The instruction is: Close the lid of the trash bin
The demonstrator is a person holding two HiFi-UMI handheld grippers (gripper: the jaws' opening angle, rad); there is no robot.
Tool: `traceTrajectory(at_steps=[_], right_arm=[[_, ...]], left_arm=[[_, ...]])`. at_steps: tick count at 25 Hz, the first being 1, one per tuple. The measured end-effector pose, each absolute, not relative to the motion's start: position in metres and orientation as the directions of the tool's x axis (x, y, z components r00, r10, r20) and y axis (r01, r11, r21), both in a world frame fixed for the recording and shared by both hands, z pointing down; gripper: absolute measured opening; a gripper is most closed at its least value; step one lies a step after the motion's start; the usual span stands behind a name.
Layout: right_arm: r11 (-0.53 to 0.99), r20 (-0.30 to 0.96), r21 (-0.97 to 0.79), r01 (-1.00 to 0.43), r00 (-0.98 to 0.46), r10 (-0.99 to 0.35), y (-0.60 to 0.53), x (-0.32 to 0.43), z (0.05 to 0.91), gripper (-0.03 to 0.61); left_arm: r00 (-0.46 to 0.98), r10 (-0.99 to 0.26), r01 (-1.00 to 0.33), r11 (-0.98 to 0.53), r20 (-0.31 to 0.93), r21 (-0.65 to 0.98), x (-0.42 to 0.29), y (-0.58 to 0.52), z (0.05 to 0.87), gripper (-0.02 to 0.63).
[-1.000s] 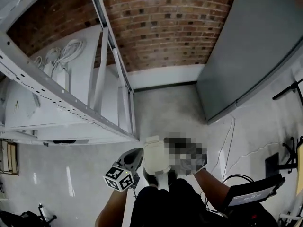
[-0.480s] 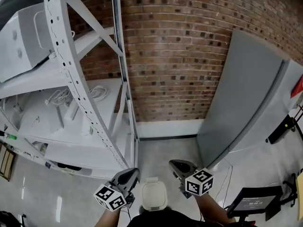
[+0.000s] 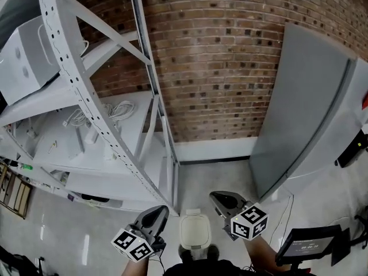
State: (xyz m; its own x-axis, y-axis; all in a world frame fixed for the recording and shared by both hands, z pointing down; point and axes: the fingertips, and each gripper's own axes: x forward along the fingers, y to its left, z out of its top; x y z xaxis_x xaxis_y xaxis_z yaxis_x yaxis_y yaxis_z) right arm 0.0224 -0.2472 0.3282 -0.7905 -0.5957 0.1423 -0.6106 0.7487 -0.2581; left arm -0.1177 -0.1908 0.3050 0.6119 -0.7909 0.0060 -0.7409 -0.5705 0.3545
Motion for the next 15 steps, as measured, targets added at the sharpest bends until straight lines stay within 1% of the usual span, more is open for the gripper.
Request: traceTrajectory(at_steps=[3, 9, 12, 15], right_arm=[[0.762, 0.126, -0.273, -0.587, -0.807, -0.577, -0.241, 0.028, 0.33, 0.008], [0.768, 0.127, -0.293, -0.57, -0.819, -0.559, -0.228, 0.024, 0.338, 0.008], [0.77, 0.125, -0.274, -0.577, -0.815, -0.566, -0.209, 0.016, 0.332, 0.008], [0.762, 0.116, -0.242, -0.601, -0.797, -0.592, -0.188, 0.007, 0.323, 0.009]], left_arm=[[0.567, -0.824, -0.755, -0.522, -0.007, 0.397, -0.12, -0.18, 0.306, -0.002], [0.532, -0.845, -0.808, -0.485, 0.059, 0.334, -0.126, -0.151, 0.31, -0.002], [0.51, -0.858, -0.818, -0.464, 0.058, 0.339, -0.137, -0.131, 0.312, -0.002], [0.525, -0.849, -0.814, -0.482, 0.057, 0.325, -0.147, -0.107, 0.315, -0.002]])
